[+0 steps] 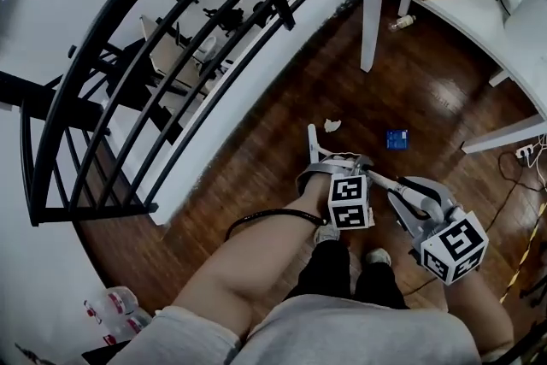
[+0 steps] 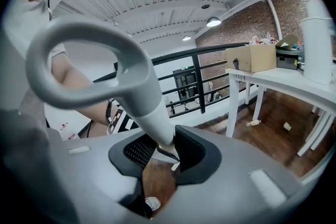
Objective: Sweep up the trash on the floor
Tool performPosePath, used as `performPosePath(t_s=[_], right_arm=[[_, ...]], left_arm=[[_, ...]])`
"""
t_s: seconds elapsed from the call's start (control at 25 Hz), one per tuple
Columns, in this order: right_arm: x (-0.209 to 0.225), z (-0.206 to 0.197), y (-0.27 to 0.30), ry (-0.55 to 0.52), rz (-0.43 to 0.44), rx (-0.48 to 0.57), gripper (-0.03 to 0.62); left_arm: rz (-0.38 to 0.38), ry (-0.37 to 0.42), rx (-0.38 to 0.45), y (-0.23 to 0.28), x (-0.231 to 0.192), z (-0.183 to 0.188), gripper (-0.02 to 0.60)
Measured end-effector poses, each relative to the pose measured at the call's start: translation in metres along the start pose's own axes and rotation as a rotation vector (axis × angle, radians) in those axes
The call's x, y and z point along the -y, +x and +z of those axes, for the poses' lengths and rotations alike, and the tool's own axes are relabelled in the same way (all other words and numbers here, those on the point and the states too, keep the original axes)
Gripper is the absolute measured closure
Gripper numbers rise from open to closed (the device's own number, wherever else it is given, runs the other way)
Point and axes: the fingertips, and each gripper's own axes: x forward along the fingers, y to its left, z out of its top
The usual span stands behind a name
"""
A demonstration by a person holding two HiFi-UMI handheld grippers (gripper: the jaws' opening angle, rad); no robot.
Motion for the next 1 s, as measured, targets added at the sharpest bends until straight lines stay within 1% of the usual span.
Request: performPosePath(t_s=[0.2, 0.36, 0.52, 0.68, 0.88, 1.0], right_arm=[[0.016, 0.009, 0.047, 0.041, -0.079, -0.005, 0.485], [0.031, 0.006, 0.066, 0.103, -0.151, 0.0, 0.485], [0.046, -0.001, 0.063, 0.172, -0.225, 0.019, 0.485], [0.057, -0.015, 0.047, 0.228, -0.294, 0.003, 0.488], [0.06, -0.029, 0.025, 0.261, -0.346, -0.006, 0.49], [0.055, -0.037, 0.011, 0.247, -0.366, -0.023, 0.491]], left_arm=[[-0.054, 0.093, 0.002, 0.012, -0.036, -0.033, 0.495], [-0.109, 0.153, 0.011, 0.026, -0.053, -0.042, 0.495], [-0.185, 0.205, 0.035, 0.039, -0.053, -0.033, 0.495], [-0.246, 0.201, 0.067, 0.051, -0.041, -0.017, 0.495], [-0.283, 0.21, 0.095, 0.057, -0.022, 0.002, 0.495], [-0.293, 0.218, 0.11, 0.058, -0.007, 0.012, 0.495]])
